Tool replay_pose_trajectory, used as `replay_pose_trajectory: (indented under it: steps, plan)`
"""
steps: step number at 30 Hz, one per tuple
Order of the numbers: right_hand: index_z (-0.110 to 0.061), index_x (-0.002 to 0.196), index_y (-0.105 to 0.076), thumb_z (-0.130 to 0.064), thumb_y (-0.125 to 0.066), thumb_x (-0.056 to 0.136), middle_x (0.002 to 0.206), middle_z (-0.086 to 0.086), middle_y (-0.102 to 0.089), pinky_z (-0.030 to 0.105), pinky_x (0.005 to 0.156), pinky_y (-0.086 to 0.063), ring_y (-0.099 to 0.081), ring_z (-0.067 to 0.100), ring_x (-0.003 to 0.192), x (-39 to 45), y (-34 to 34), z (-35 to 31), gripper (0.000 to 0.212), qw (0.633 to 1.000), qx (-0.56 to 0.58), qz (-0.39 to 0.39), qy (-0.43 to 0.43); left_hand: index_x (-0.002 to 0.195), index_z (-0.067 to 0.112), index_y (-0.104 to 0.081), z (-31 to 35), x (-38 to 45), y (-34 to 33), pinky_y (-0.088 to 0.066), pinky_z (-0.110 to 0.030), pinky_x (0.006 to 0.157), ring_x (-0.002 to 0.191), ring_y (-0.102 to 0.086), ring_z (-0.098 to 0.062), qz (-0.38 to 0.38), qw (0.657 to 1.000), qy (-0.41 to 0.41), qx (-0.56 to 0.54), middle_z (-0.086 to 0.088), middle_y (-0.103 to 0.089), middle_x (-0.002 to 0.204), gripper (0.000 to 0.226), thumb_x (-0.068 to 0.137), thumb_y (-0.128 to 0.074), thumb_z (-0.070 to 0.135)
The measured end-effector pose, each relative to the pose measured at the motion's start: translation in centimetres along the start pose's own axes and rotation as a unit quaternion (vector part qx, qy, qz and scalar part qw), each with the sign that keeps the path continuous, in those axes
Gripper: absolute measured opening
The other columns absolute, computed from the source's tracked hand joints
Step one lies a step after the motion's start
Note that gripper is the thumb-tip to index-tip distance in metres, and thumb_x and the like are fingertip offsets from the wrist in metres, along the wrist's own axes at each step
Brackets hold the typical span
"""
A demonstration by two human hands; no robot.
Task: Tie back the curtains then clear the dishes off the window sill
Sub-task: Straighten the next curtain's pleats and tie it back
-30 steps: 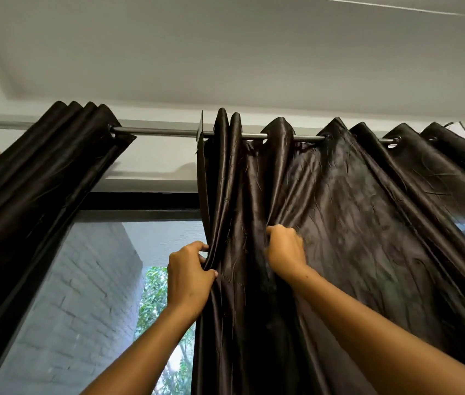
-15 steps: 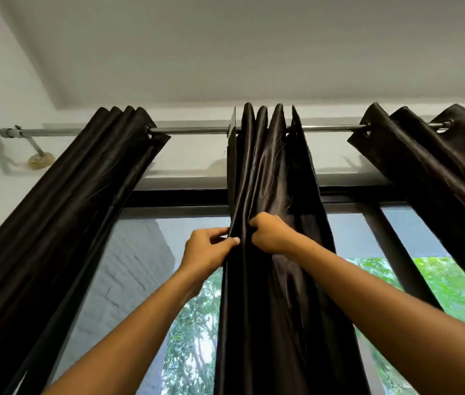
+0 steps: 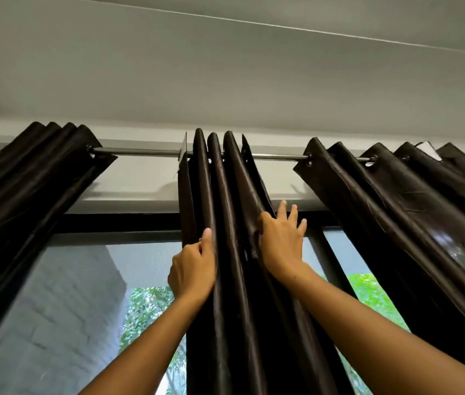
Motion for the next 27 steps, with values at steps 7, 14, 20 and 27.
replay_pose_trajectory:
  steps: [7,14,20,27]
  plan:
    - [0.001,0.116,-0.048,-0.047,-0.038,0.098,0.121,0.023,-0.054,0.040,0.085,-0.040,-0.051,0.038,0.111,4.3,-1.8,2.5,0.052,0.920,0.345,-0.069,-0.170,0.053,0.011,-0.038,-0.9,3.7,-0.1,-0.026,-0.030,0.054,0.058,-0.042,-0.027,0.035,0.992,0.076,-0.097,-0.008,-0.044,0.056,0.051,0.099,-0.044,0.031]
    - [-0.009,0.062,-0.043,-0.027,-0.058,0.093,0.077,0.014,-0.051,0.040,0.071,-0.050,-0.048,0.029,0.074,9.6,-5.2,2.0,0.039,0.909,0.367,-0.053,-0.191,0.096,0.009,-0.075,-3.4,7.6,-0.7,-0.057,-0.043,0.080,0.083,-0.068,-0.028,0.005,0.978,0.126,-0.166,-0.011,-0.073,0.090,0.026,0.073,-0.081,0.018]
    - [-0.001,0.082,-0.069,-0.024,-0.076,0.080,0.086,0.017,-0.066,0.035,0.069,-0.051,-0.065,0.032,0.085,11.6,-5.3,0.8,0.024,0.917,0.352,-0.043,-0.183,0.091,0.008,-0.075,-3.4,9.5,-0.1,-0.057,-0.038,0.081,0.084,-0.068,-0.027,0.023,0.991,0.069,-0.114,-0.011,-0.073,0.091,0.021,0.072,-0.078,0.002]
    - [-0.003,0.085,-0.074,0.000,-0.062,0.078,0.091,0.020,-0.070,0.043,0.082,-0.054,-0.065,0.036,0.089,12.2,-2.8,-4.5,0.015,0.945,0.321,0.022,-0.055,0.094,0.005,-0.074,-3.0,10.0,1.5,-0.050,-0.025,0.077,0.084,-0.067,-0.019,0.008,0.992,0.019,-0.127,-0.009,-0.073,0.091,0.018,0.077,-0.074,0.000]
Point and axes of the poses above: each hand's wrist, its own x-axis towards the middle knuckle, its own y-axis out of the back of the hand, z = x × y, the point moved 4 cm from there along x, towards the middle knuckle
